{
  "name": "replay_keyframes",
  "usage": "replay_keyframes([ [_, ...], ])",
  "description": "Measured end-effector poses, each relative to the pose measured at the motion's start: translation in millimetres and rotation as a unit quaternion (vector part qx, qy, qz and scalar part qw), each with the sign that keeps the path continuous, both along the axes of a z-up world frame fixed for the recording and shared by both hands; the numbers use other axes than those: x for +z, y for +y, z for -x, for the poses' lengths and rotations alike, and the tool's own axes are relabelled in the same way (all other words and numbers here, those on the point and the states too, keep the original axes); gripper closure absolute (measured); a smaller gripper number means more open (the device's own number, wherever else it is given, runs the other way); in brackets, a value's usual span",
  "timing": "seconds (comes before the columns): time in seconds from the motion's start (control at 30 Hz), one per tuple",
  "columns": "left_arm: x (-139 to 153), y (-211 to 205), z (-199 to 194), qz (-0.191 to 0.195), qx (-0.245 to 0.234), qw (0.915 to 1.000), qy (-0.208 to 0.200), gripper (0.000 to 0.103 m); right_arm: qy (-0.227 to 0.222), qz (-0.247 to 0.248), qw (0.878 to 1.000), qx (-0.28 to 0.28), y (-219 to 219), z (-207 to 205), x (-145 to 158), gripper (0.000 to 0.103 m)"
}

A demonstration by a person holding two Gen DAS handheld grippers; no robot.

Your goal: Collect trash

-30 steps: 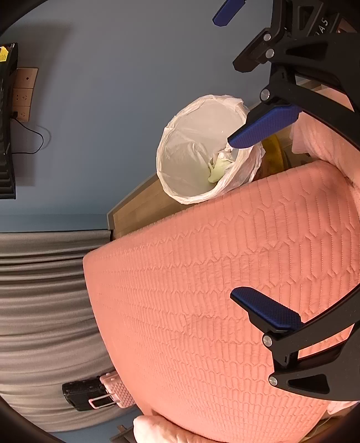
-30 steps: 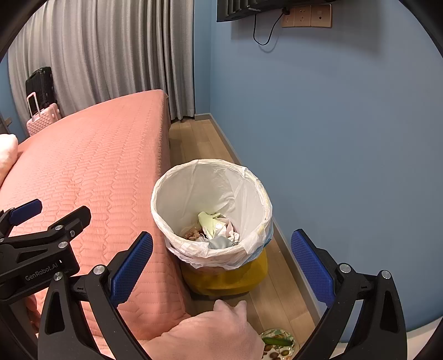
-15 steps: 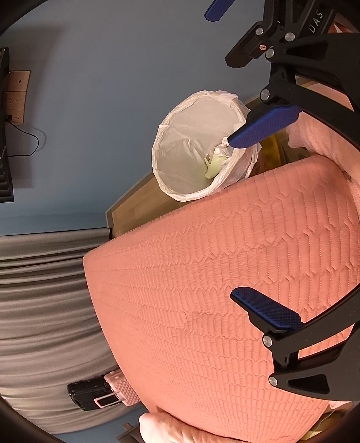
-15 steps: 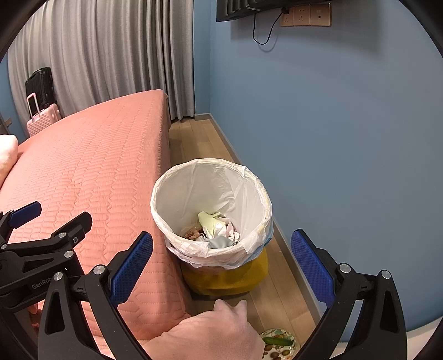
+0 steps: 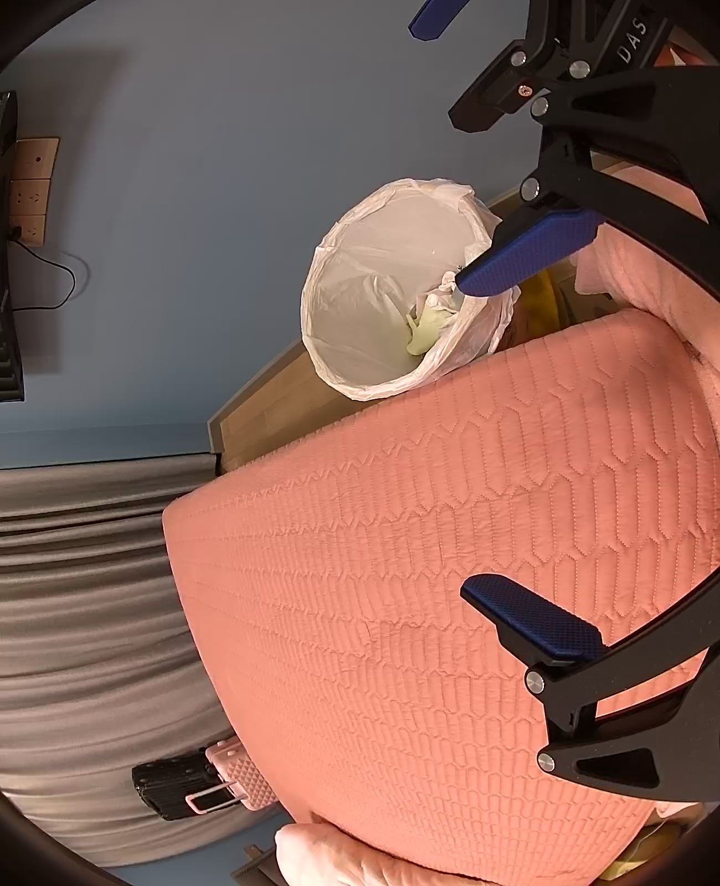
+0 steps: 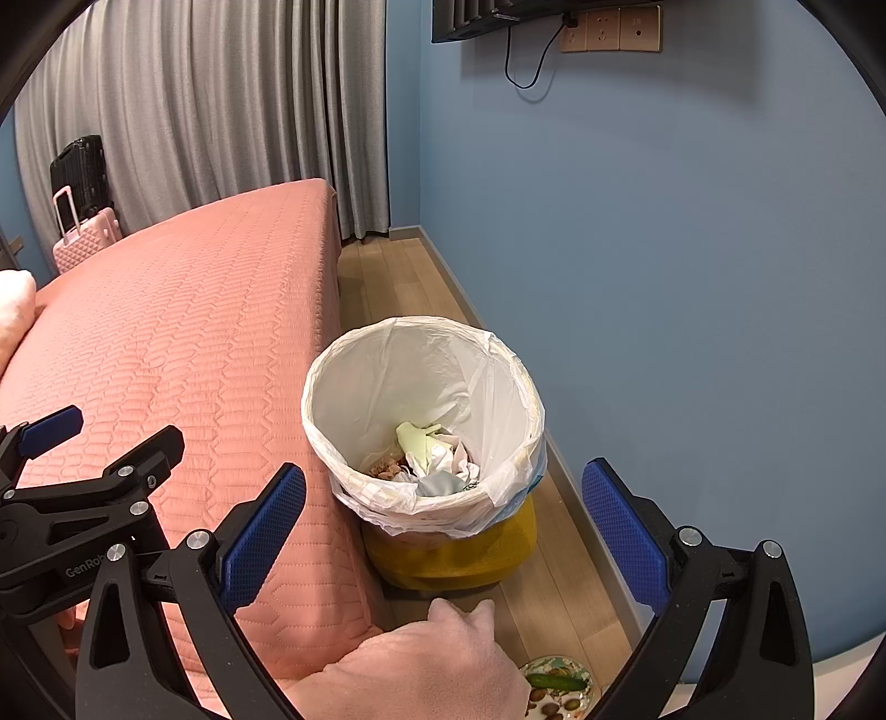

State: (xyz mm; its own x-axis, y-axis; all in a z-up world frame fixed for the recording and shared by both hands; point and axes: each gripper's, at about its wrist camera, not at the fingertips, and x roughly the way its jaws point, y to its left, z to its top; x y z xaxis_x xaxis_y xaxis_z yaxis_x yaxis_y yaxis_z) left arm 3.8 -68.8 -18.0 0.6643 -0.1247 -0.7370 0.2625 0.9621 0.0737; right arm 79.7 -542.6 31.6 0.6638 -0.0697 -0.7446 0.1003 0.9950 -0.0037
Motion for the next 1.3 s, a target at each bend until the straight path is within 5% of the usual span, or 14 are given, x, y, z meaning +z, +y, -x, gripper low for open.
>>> replay_keyframes([
  [1.3, -0.2, -3.0, 1.4, -0.006, -0.002, 1.0, -0.002, 0.007, 0.002, 0.0, 1.0, -0.004, -2.5, 1.2, -3.6, 0.006],
])
